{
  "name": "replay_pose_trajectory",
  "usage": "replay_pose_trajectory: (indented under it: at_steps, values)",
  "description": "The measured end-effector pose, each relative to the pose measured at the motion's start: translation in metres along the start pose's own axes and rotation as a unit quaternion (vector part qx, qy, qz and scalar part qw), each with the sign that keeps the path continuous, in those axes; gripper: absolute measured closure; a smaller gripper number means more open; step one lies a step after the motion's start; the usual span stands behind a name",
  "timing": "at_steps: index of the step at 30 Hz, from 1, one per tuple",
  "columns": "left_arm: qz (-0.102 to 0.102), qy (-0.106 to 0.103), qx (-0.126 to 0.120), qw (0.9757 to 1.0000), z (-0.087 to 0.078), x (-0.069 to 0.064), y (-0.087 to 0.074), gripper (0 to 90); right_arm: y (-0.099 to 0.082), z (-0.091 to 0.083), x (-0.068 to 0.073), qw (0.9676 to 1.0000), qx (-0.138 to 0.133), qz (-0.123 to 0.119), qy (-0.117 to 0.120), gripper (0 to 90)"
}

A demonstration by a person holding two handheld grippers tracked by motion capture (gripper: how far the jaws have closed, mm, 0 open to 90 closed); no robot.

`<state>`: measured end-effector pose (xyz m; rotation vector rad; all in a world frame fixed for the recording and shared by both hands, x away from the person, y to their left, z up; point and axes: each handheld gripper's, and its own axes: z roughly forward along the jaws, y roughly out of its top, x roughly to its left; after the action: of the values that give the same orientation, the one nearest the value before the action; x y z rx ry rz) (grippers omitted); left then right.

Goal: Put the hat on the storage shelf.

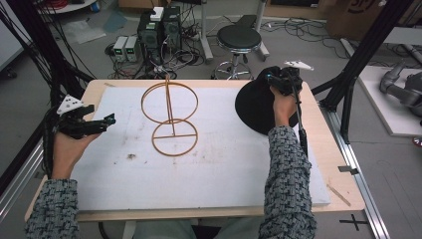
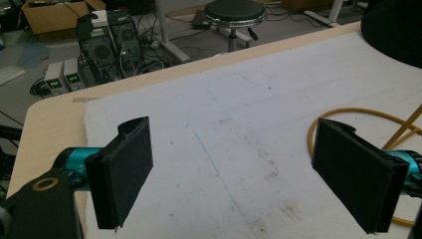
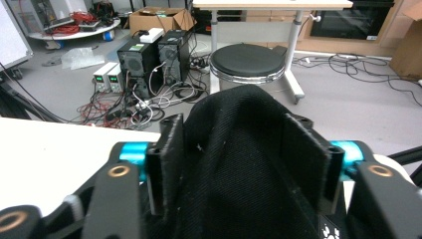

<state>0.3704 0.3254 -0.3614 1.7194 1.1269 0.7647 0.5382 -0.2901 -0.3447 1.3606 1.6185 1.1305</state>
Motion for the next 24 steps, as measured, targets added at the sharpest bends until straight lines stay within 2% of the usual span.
replay_pose_trajectory:
  at_steps: [5, 11, 17, 19, 24]
  values:
    - [-0.002, 0.000, -0.001, 1.0000, -0.0007, 0.0011, -0.0001, 16.6, 0.0000, 0.0005, 0.0019, 0.9999, 0.001, -0.012, -0.001, 56.2]
    - [-0.001, 0.000, -0.001, 1.0000, -0.0008, 0.0009, -0.0001, 16.6, 0.0000, 0.0000, 0.0012, 0.9999, 0.005, -0.011, 0.004, 64.4]
    - [-0.002, -0.002, 0.000, 1.0000, -0.0007, 0.0013, -0.0002, 16.7, -0.0002, -0.0015, 0.0010, 0.9999, 0.007, -0.015, 0.000, 73.2]
    - [-0.002, -0.001, 0.000, 1.0000, -0.0009, 0.0015, -0.0003, 16.6, 0.0003, -0.0032, 0.0001, 0.9999, 0.009, -0.009, -0.004, 75.8]
    - [-0.001, -0.001, 0.000, 1.0000, -0.0013, 0.0015, -0.0001, 16.7, 0.0025, -0.0091, -0.0040, 0.9998, 0.003, -0.019, -0.009, 79.8]
